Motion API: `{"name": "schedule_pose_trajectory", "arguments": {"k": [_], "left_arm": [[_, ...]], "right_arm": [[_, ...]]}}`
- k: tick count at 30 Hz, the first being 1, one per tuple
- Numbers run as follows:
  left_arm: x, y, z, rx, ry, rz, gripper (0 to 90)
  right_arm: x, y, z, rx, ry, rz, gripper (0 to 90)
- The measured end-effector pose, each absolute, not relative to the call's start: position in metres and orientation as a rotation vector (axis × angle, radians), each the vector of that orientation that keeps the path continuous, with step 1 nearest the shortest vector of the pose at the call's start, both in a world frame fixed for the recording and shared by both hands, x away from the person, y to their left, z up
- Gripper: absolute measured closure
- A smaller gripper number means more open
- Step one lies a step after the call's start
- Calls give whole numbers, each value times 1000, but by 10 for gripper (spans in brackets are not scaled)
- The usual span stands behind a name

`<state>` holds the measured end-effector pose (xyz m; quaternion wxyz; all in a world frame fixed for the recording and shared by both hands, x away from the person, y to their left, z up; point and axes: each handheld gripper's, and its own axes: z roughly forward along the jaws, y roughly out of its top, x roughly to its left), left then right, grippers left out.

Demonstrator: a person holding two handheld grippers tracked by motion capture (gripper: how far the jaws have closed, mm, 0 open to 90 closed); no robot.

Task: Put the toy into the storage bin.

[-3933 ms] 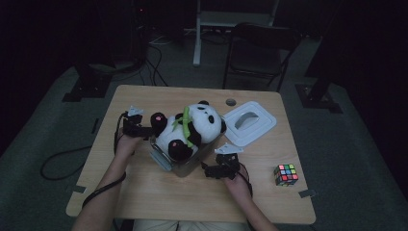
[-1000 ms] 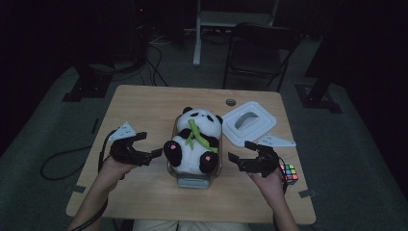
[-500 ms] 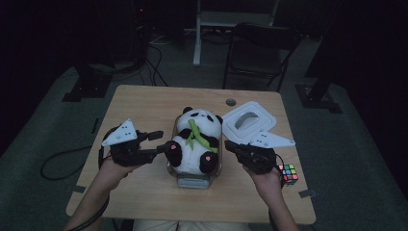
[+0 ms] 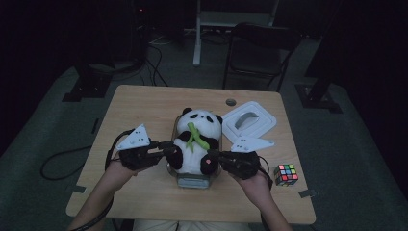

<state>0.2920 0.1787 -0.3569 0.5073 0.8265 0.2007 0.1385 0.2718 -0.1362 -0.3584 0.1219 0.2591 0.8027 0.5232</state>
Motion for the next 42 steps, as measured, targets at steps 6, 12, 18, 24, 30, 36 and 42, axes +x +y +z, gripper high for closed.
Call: {"name": "schedule_pose_trajectory", "arguments": {"k": [6, 12, 18, 24, 30, 36, 42], "left_arm": [[294, 175, -372, 2046, 478, 286, 763], [301, 169, -390, 2107, 494, 229, 764], [307, 160, -404, 2176, 517, 211, 763], [309, 159, -410, 2179, 527, 198, 762], [307, 158, -406, 2173, 509, 207, 688], [314, 164, -396, 2115, 534, 214, 623], [326, 165, -386, 2062, 557, 237, 597]], "right_arm": [[276, -129, -380, 784, 2424, 1480, 900], [283, -126, -402, 824, 2481, 1433, 900], [290, -120, -422, 858, 2552, 1338, 900], [292, -118, -428, 859, 2566, 1330, 900], [293, -119, -423, 860, 2557, 1354, 900], [298, -127, -410, 869, 2496, 1375, 874], [312, -137, -398, 920, 2407, 1420, 798]]}}
